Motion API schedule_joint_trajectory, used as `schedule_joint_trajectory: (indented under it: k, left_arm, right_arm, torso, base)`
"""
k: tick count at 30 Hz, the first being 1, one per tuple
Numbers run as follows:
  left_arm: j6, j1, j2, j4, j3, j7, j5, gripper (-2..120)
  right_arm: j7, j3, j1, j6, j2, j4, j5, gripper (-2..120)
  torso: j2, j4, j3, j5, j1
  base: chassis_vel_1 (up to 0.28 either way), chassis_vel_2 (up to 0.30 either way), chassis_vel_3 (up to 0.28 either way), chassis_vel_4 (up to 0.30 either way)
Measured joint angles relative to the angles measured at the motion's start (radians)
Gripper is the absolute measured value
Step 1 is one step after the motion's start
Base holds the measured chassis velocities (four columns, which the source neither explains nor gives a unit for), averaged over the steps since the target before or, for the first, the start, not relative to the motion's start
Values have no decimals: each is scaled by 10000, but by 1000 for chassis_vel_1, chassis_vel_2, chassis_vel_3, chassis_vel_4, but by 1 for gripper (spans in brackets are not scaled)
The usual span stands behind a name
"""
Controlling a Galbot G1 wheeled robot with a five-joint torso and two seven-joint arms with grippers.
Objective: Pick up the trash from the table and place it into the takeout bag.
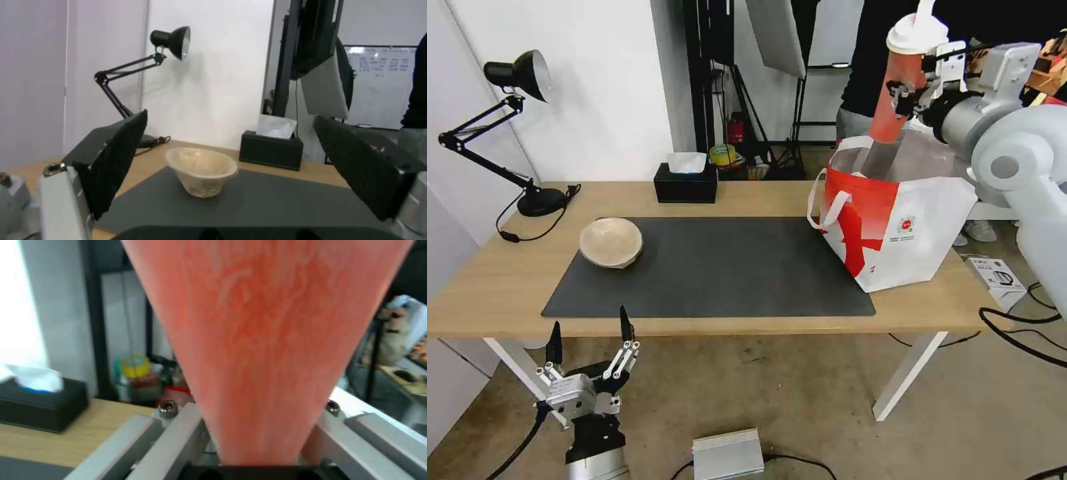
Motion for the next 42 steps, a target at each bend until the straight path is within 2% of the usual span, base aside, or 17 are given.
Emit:
schedule_joint_trajectory:
  k: [13,25,39,42]
  left_arm:
    - [4,4,47,7,14,4,-43,100]
    - [5,-22,38,22,80,7,-48,100]
    - [5,-25,18,39,110,10,-56,100]
    - [4,12,18,40,109,93,-57,100]
  right_arm:
    - [-482,-157,-495,-399,-332,-913,-720,6]
    - [-1225,-945,-436,-408,-704,-1308,-1418,6]
    - [-1185,-1315,-478,-408,-632,-1532,-1478,6]
    - [-1099,-1383,-493,-407,-624,-1522,-1472,14]
  torso:
    - [0,-1,0,0,0]
    - [0,-1,0,0,0]
    - [0,0,0,0,0]
    - [0,0,0,0,0]
  base:
    - [0,0,0,0]
    - [0,0,0,0]
    - [0,0,0,0]
    - [0,0,0,0]
